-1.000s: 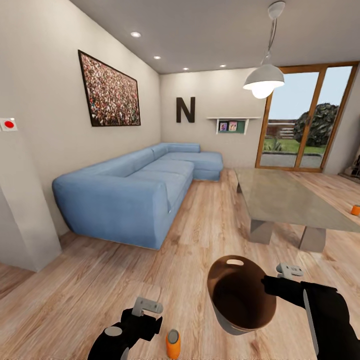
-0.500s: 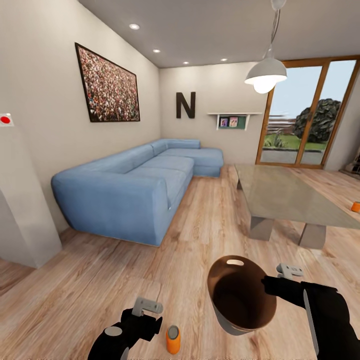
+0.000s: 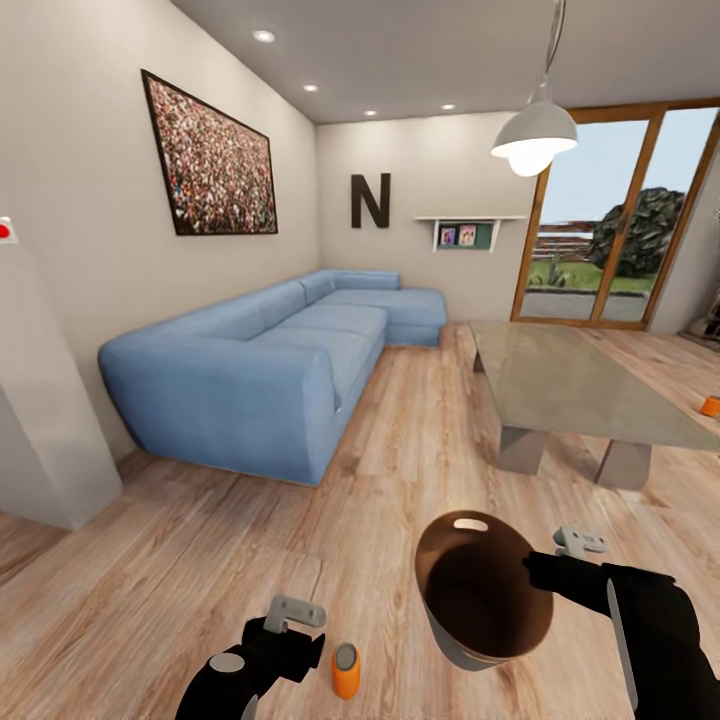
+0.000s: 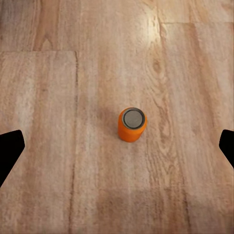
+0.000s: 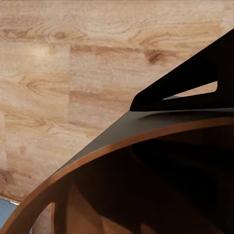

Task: Put the three can of soda from the living room inside the tash can in the kitchen.

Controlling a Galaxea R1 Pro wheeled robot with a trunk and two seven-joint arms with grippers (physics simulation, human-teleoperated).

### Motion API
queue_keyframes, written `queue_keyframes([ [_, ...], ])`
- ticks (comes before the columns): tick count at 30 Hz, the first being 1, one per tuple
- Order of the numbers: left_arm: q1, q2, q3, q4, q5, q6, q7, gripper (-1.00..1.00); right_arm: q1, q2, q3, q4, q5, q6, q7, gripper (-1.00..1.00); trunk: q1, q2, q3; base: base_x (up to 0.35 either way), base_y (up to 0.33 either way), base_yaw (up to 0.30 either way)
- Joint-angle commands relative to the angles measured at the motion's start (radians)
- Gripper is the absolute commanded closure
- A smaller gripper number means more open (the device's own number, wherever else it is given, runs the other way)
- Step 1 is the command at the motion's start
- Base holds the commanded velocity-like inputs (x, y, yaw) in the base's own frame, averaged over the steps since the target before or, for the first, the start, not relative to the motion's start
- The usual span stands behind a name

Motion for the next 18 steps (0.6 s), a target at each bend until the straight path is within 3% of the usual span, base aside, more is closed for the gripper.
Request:
queue_keyframes([
  [1, 0.000, 0.000, 0.000, 0.000, 0.000, 0.000, 0.000, -1.00, 0.000, 0.000, 0.000, 0.000, -0.021, 0.004, 0.000, 1.00, 0.000, 0.000, -0.002, 0.000, 0.000, -0.089],
  [18, 0.000, 0.000, 0.000, 0.000, 0.000, 0.000, 0.000, -1.00, 0.000, 0.000, 0.000, 0.000, -0.021, 0.003, -0.021, 1.00, 0.000, 0.000, -0.027, 0.000, 0.000, -0.141],
])
